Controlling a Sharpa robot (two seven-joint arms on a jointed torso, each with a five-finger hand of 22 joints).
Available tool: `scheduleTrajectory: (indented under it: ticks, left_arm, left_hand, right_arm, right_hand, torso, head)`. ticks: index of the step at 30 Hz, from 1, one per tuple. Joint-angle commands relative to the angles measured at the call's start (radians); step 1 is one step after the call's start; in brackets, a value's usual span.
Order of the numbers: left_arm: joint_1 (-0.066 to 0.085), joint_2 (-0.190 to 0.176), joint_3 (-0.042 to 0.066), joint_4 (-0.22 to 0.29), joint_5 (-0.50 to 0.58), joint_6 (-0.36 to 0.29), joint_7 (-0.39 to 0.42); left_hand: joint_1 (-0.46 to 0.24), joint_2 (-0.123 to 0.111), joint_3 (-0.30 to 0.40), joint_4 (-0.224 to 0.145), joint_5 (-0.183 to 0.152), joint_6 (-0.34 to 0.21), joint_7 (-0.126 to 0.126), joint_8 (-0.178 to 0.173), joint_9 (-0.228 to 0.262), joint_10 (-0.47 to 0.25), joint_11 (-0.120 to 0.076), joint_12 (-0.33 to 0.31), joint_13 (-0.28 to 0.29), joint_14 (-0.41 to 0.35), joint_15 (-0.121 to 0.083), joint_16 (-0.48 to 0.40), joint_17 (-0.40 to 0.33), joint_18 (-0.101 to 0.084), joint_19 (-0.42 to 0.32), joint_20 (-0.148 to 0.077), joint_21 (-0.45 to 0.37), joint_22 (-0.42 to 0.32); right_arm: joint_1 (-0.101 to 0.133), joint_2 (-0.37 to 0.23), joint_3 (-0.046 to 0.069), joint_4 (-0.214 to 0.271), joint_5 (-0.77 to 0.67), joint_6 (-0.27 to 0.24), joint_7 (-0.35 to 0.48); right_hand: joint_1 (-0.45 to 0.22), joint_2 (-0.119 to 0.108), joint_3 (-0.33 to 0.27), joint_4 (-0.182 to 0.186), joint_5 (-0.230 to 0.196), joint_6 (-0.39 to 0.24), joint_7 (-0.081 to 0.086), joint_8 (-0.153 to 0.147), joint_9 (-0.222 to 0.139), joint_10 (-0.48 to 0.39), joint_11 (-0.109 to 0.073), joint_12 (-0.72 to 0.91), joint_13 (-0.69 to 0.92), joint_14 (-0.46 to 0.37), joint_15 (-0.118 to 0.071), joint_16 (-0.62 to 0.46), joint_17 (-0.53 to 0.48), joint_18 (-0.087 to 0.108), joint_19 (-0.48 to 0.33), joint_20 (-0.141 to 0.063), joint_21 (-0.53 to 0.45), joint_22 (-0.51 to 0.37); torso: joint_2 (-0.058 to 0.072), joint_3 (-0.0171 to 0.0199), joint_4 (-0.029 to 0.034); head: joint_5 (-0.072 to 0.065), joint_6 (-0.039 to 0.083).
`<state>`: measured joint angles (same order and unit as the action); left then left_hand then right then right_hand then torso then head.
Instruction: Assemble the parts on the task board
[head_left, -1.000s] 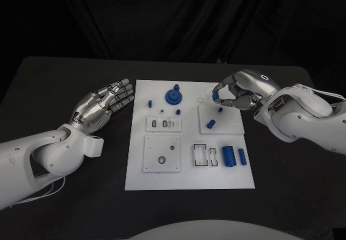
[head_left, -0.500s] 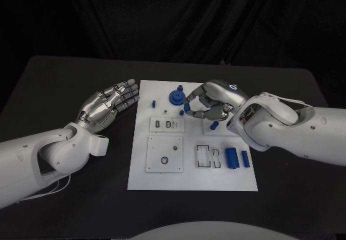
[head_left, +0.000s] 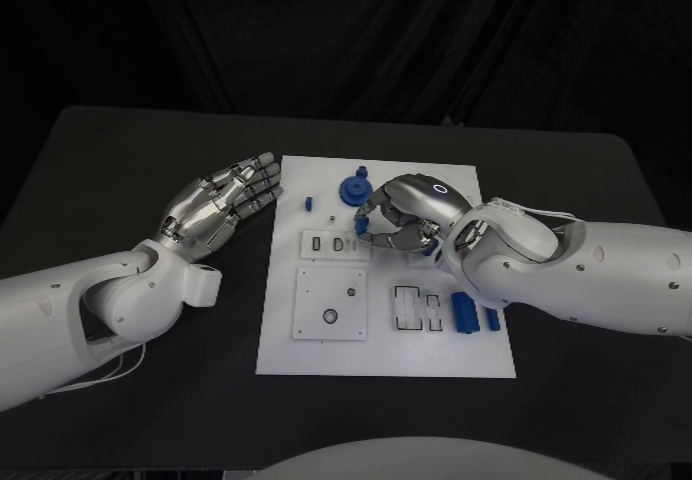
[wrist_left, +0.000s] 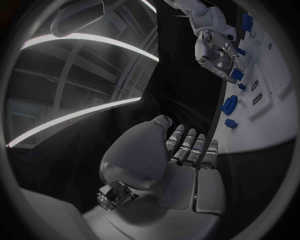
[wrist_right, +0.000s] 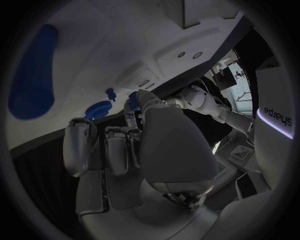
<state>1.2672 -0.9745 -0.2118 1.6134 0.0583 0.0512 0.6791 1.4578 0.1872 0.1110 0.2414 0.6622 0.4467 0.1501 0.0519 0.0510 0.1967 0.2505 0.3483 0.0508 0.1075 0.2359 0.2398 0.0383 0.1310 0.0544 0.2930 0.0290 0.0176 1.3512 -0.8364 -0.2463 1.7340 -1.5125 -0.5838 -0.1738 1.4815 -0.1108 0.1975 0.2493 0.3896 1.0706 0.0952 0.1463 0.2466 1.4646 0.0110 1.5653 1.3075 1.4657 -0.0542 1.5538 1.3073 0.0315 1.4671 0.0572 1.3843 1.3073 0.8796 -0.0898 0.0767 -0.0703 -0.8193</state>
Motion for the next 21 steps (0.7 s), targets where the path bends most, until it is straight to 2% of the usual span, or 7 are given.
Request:
scheduleTrajectory:
  ticks: [1, 7, 10, 14, 18, 21]
  left_arm:
    - [-0.002, 0.002, 0.001, 0.002, 0.001, 0.014, 0.109]
    - [-0.002, 0.002, 0.001, 0.002, 0.002, 0.015, 0.107]
    - [-0.002, 0.001, 0.001, 0.001, 0.002, 0.015, 0.106]
    - [-0.002, 0.001, 0.001, 0.0, 0.002, 0.017, 0.107]
    - [-0.002, 0.002, 0.001, -0.002, 0.002, 0.018, 0.108]
    - [-0.002, 0.003, 0.001, -0.002, 0.002, 0.019, 0.108]
  left_hand:
    - [-0.007, -0.007, 0.006, -0.002, -0.001, 0.004, 0.018, 0.006, 0.001, 0.003, 0.007, 0.003, 0.001, -0.002, 0.007, 0.003, 0.002, -0.007, 0.0, 0.003, -0.006, -0.001]
    - [-0.008, -0.006, 0.008, -0.002, -0.001, 0.005, 0.019, 0.006, 0.002, 0.003, 0.007, 0.003, 0.001, -0.003, 0.007, 0.003, 0.002, -0.008, -0.001, 0.003, -0.006, -0.001]
    - [-0.008, -0.005, 0.01, -0.002, 0.0, 0.005, 0.02, 0.006, 0.002, 0.003, 0.007, 0.003, 0.001, -0.003, 0.008, 0.003, 0.002, -0.009, -0.001, 0.003, -0.006, -0.001]
    - [-0.008, -0.005, 0.01, -0.002, 0.0, 0.005, 0.02, 0.006, 0.002, 0.003, 0.007, 0.003, 0.001, -0.003, 0.008, 0.003, 0.002, -0.009, -0.001, 0.003, -0.006, -0.001]
    - [-0.009, -0.005, 0.012, -0.001, 0.001, 0.006, 0.02, 0.006, 0.002, 0.004, 0.007, 0.004, 0.001, -0.003, 0.008, 0.004, 0.002, -0.009, 0.0, 0.003, -0.006, -0.001]
    - [-0.009, -0.005, 0.012, -0.001, 0.001, 0.006, 0.02, 0.006, 0.002, 0.004, 0.007, 0.004, 0.001, -0.003, 0.008, 0.004, 0.002, -0.009, 0.0, 0.003, -0.006, -0.001]
  right_arm:
    - [-0.008, 0.006, 0.001, -0.006, -0.056, -0.004, -0.066]
    - [-0.018, 0.014, 0.001, -0.015, -0.073, 0.004, -0.083]
    - [-0.02, 0.014, 0.001, -0.015, -0.076, 0.008, -0.084]
    - [-0.021, 0.015, 0.001, -0.014, -0.077, 0.013, -0.083]
    - [-0.023, 0.015, 0.001, -0.012, -0.078, 0.018, -0.082]
    - [-0.023, 0.015, 0.001, -0.012, -0.078, 0.023, -0.081]
  right_hand:
    - [-0.005, -0.005, 0.002, -0.006, 0.005, 0.001, -0.003, -0.005, 0.045, 0.106, 0.008, 0.005, 0.263, 0.098, 0.01, 0.001, 0.247, 0.015, 0.007, 0.007, -0.003, 0.202]
    - [-0.005, -0.006, 0.004, -0.01, 0.013, 0.0, -0.002, -0.007, 0.046, 0.106, 0.008, 0.005, 0.263, 0.097, 0.011, -0.001, 0.245, 0.016, 0.004, 0.008, -0.009, 0.2]
    - [-0.004, -0.006, 0.005, -0.011, 0.015, -0.001, -0.002, -0.007, 0.047, 0.106, 0.009, 0.005, 0.263, 0.097, 0.011, -0.001, 0.244, 0.017, 0.003, 0.008, -0.011, 0.2]
    - [-0.005, -0.007, 0.005, -0.012, 0.017, -0.002, -0.001, -0.008, 0.047, 0.106, 0.009, 0.005, 0.263, 0.096, 0.011, -0.002, 0.243, 0.017, 0.002, 0.008, -0.013, 0.199]
    - [-0.005, -0.008, 0.005, -0.012, 0.017, -0.003, -0.001, -0.009, 0.047, 0.106, 0.009, 0.005, 0.263, 0.097, 0.011, -0.001, 0.244, 0.017, 0.002, 0.008, -0.013, 0.199]
    - [-0.006, -0.01, 0.005, -0.014, 0.018, -0.005, 0.001, -0.011, 0.047, 0.106, 0.01, 0.005, 0.263, 0.097, 0.012, -0.001, 0.244, 0.017, 0.001, 0.009, -0.014, 0.199]
  torso:
    - [0.002, 0.001, 0.0017]
    - [0.001, 0.0006, -0.0015]
    - [0.001, 0.0018, -0.0046]
    - [0.001, 0.0022, -0.0053]
    - [0.0, 0.001, -0.0013]
    - [0.0, 0.0009, -0.0007]
  head:
    - [-0.004, -0.002]
    - [0.002, -0.005]
    - [0.007, -0.009]
    - [0.01, -0.011]
    - [0.004, -0.011]
    - [0.003, -0.012]
